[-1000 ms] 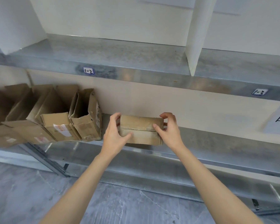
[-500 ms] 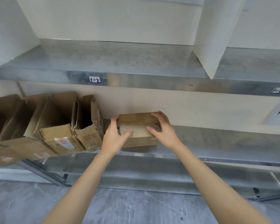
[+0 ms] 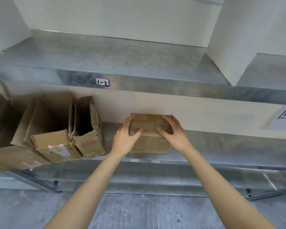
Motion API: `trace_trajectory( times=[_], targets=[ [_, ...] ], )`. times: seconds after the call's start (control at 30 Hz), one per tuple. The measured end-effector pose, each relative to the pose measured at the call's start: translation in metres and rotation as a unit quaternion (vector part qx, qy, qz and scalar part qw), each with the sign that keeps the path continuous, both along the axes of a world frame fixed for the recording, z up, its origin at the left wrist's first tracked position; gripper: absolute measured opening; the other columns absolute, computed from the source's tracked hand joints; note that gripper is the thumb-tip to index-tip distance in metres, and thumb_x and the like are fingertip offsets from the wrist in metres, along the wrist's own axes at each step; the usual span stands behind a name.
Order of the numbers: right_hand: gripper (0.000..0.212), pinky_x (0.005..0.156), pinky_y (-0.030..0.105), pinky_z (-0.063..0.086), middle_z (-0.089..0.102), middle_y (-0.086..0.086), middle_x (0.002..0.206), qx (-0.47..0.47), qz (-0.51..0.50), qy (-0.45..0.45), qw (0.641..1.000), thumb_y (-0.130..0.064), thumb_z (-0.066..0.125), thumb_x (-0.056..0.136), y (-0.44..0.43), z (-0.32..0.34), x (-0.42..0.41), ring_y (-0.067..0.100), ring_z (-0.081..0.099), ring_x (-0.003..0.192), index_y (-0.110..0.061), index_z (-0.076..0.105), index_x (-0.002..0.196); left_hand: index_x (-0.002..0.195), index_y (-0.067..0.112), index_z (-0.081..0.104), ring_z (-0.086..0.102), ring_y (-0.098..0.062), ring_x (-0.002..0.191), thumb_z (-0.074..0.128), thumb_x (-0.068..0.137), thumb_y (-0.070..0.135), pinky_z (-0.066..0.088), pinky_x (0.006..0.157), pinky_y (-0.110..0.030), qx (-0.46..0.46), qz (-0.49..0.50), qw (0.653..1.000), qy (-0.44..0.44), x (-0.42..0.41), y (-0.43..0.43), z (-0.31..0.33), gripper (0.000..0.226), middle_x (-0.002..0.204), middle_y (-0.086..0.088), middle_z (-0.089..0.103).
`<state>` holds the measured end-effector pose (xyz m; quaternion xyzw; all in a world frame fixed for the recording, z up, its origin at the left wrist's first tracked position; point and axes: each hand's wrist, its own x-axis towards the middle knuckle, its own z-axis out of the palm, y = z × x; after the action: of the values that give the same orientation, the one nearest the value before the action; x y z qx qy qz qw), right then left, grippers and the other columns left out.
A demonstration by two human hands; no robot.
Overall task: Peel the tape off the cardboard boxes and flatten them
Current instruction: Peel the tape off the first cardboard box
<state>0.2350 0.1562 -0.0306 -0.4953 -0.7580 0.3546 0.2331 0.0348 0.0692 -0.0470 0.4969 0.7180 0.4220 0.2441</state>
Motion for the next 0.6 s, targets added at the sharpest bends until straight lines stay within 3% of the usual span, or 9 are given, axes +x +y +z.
trace_trajectory(
  times=[0.13,0.37,0.5,0.6],
  targets=[
    [0.059,0.104,0.017,0.022,0.023,-0.002,0.159,-0.008,-0.003,-0.001,1.000,-0.046,0.062,0.090,0.008,-0.003,0.009,0.009,0.024,0.144,-0.036,0.041,0.144,0.146,0.041,0.035,0.048,-0.021,0.134,0.067,0.088,0.048,0.041,0.105,-0.037,-0.001,0.002,1.000,0.000,0.007,0.011,0.000,0.067,0.149,0.013,0.046],
    [0.059,0.112,0.023,0.026,0.021,-0.003,0.160,-0.015,0.012,0.012,1.000,-0.046,0.063,0.090,0.021,-0.004,0.004,0.011,0.026,0.145,-0.038,0.040,0.144,0.145,0.036,0.040,0.052,-0.018,0.129,0.071,0.087,0.044,0.041,0.096,-0.025,0.000,0.011,0.999,-0.045,0.003,0.018,-0.004,0.067,0.143,0.013,0.051],
    [0.065,0.101,0.011,0.026,0.013,-0.006,0.159,-0.011,0.040,0.007,0.999,-0.033,0.070,0.088,0.022,-0.016,0.005,0.009,0.030,0.142,-0.035,0.038,0.145,0.143,0.034,0.039,0.057,-0.016,0.120,0.077,0.084,0.032,0.043,0.095,-0.021,0.002,-0.006,0.999,-0.040,0.005,0.016,-0.013,0.070,0.129,0.019,0.056],
    [0.067,0.099,0.011,0.028,0.012,-0.010,0.159,-0.007,0.038,0.022,0.999,-0.033,0.070,0.088,0.019,-0.029,0.011,0.005,0.032,0.139,-0.038,0.036,0.145,0.143,0.033,0.039,0.057,-0.009,0.111,0.078,0.082,0.029,0.045,0.094,-0.020,0.016,-0.004,0.999,-0.028,0.010,0.012,-0.020,0.073,0.126,0.025,0.053]
  ],
)
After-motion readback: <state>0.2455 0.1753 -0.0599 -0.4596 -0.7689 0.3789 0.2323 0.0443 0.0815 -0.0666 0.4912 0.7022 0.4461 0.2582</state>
